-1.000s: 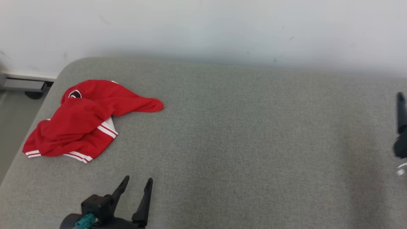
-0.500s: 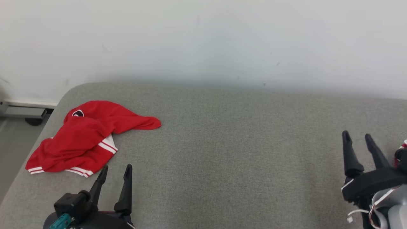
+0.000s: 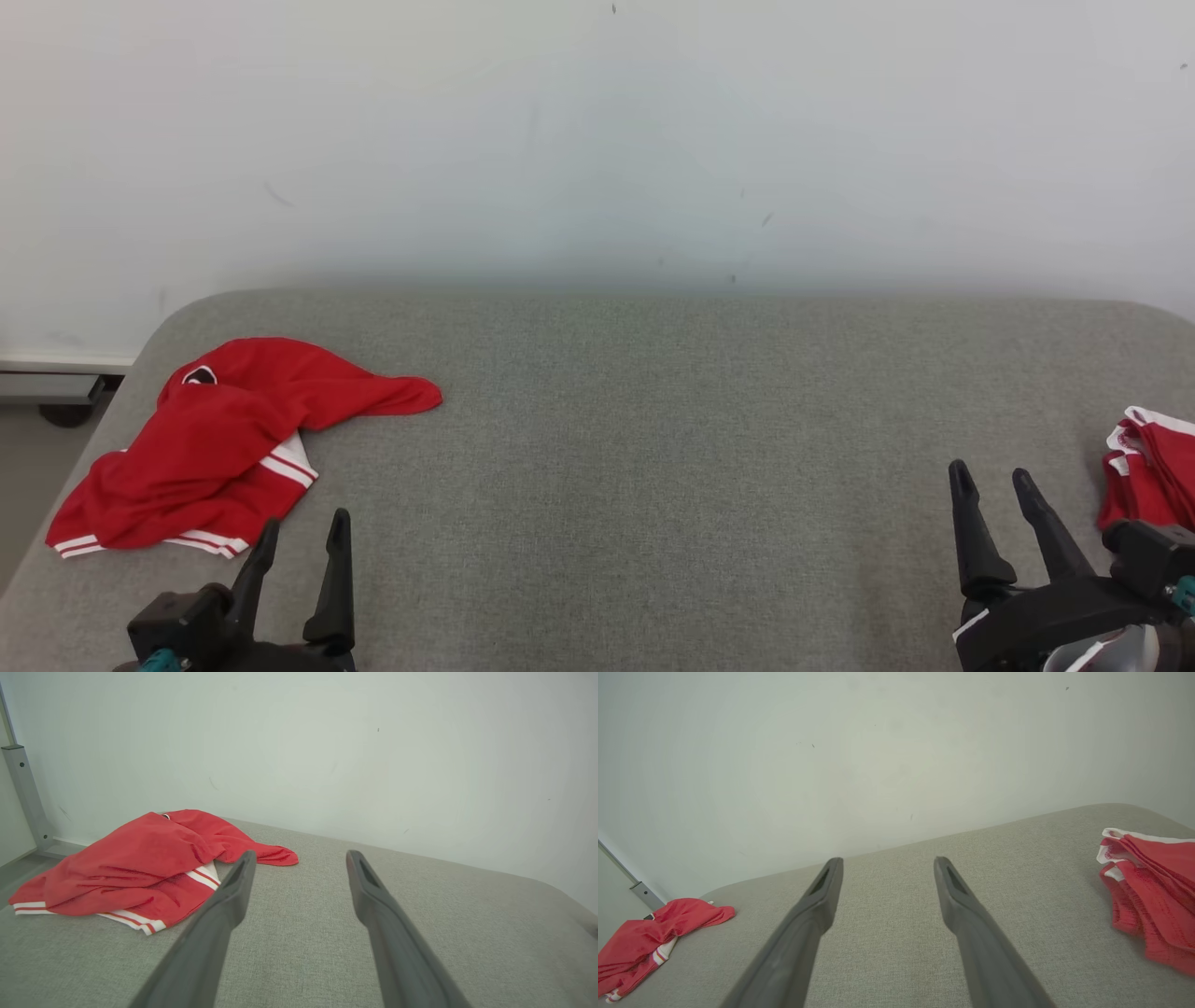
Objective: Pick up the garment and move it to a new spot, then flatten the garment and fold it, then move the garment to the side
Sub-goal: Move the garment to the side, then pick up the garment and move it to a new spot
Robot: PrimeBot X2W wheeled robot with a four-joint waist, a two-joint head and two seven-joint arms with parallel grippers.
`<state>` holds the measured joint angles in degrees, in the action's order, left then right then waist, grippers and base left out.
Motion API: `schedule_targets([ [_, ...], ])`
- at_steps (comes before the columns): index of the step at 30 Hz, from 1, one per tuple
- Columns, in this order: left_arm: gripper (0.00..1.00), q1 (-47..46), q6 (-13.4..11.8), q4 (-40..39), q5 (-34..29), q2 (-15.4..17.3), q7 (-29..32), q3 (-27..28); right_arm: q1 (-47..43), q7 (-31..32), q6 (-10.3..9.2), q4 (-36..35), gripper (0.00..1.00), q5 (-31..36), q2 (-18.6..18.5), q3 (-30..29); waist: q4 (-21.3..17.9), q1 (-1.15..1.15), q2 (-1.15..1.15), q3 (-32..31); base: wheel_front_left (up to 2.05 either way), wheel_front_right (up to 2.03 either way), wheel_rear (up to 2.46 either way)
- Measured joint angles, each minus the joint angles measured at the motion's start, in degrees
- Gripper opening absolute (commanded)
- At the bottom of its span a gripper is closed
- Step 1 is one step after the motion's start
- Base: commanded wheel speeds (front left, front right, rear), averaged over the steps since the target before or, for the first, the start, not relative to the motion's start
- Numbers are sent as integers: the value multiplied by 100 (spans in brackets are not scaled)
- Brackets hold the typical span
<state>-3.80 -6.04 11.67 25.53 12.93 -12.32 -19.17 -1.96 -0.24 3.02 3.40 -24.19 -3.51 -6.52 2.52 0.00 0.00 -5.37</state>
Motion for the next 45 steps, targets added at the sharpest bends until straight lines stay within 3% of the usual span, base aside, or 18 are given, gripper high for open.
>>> schedule_targets([
  [28,100,115,-52,99,52,76,709,1,-276,-19,-432,151,100,-196,70,136,-77,0,0,-100,0,0,0],
  [36,100,87,-57,94,-1,49,822,-32,-383,-4,-501,107,100,-255,77,100,167,0,0,-53,0,0,0],
  [45,100,123,-102,-38,-145,226,872,140,-292,87,-464,233,100,-254,81,464,758,0,0,-3,0,0,0],
])
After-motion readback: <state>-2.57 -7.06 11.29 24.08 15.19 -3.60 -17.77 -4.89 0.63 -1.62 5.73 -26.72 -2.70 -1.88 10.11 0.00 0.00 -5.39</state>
